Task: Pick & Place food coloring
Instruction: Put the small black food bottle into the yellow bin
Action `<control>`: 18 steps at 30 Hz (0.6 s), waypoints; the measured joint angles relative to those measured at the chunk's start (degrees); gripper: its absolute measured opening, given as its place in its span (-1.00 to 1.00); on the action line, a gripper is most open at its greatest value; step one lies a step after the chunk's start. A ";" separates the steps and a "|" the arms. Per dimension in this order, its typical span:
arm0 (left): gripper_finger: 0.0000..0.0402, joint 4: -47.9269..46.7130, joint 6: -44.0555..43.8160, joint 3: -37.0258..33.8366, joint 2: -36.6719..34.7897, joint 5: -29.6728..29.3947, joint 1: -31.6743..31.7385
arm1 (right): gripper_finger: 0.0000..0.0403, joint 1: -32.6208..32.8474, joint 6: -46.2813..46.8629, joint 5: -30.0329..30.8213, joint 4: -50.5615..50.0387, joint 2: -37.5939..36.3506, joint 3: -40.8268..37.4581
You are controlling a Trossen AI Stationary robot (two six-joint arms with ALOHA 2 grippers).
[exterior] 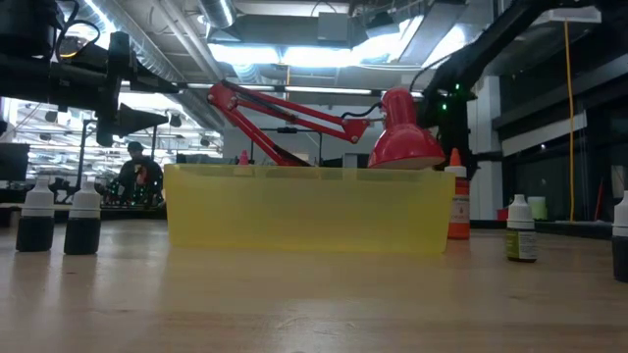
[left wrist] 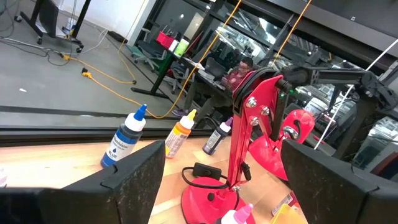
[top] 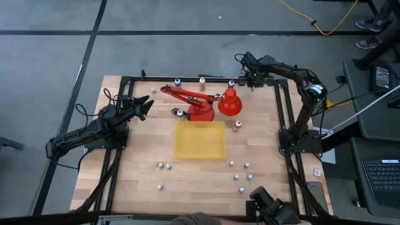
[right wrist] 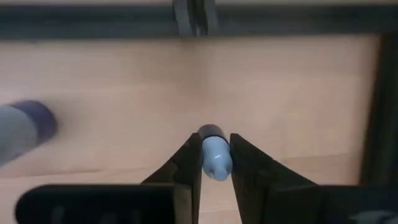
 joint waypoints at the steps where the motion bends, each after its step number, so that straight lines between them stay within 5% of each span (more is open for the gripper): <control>1: 0.55 -0.02 0.00 0.00 0.00 0.02 0.00 | -0.69 0.13 -0.26 0.54 -0.53 -0.59 0.64; 18: 0.55 -0.02 0.00 0.00 0.00 0.00 0.00 | -0.69 2.71 -7.90 2.41 -13.70 -3.63 22.30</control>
